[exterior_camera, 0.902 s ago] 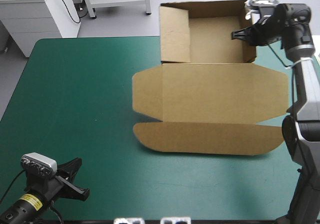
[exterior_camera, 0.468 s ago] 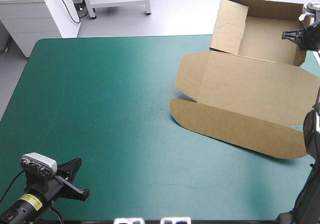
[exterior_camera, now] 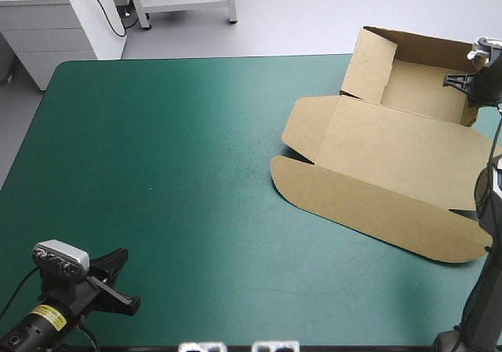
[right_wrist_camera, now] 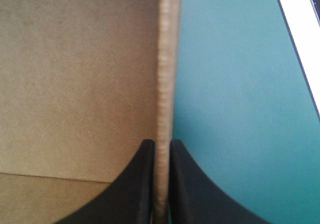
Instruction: Fold the box
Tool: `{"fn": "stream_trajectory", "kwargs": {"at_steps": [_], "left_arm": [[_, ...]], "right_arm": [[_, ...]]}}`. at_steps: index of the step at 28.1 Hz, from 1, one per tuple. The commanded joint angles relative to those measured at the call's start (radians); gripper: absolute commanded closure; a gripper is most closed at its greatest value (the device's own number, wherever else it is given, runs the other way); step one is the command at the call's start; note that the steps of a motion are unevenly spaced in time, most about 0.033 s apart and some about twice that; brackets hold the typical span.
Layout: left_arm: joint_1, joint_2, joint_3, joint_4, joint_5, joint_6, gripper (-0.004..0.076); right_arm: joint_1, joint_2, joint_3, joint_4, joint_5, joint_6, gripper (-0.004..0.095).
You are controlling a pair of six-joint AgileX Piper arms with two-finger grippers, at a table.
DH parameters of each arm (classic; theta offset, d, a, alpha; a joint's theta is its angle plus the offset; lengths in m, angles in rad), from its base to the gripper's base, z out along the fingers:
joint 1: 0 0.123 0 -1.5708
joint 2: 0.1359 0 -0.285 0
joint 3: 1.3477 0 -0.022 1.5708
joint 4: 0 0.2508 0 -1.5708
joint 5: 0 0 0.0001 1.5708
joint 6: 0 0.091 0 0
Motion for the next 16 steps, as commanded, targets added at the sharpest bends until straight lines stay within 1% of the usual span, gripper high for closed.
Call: {"fn": "stream_trajectory", "kwargs": {"at_steps": [1,3,4,7,9,14,15,16], "left_arm": [[-0.002,0.01,-0.024,-0.002,-0.069,-0.007,0.0732],[-0.002,0.01,-0.024,-0.002,-0.069,-0.007,0.0732],[-0.002,0.01,-0.024,-0.002,-0.069,-0.007,0.0732],[-0.002,0.01,-0.024,-0.002,-0.069,-0.007,0.0732],[-0.002,0.01,-0.024,-0.002,-0.069,-0.007,0.0732],[-0.002,0.01,-0.024,0.001,-0.069,-0.007,0.0732],[-0.002,0.01,-0.024,0.001,-0.069,-0.007,0.0732],[-0.002,0.01,-0.024,0.001,-0.069,-0.007,0.0732]], "right_arm": [[-0.013,-0.075,-0.026,0.009,0.005,-0.005,0.0706],[-0.019,-0.075,-0.026,0.012,0.005,-0.005,0.0577],[-0.019,-0.075,-0.026,0.023,0.005,-0.005,0.0484],[-0.019,-0.077,-0.026,0.021,0.005,-0.003,0.032],[-0.019,-0.089,-0.026,0.011,0.005,-0.003,0.0293],[-0.019,-0.177,-0.026,0.006,0.006,-0.013,0.0303],[-0.019,-0.234,-0.026,0.004,0.006,-0.06,0.0308],[-0.019,-0.258,-0.026,0.004,0.006,-0.062,0.0314]]}}
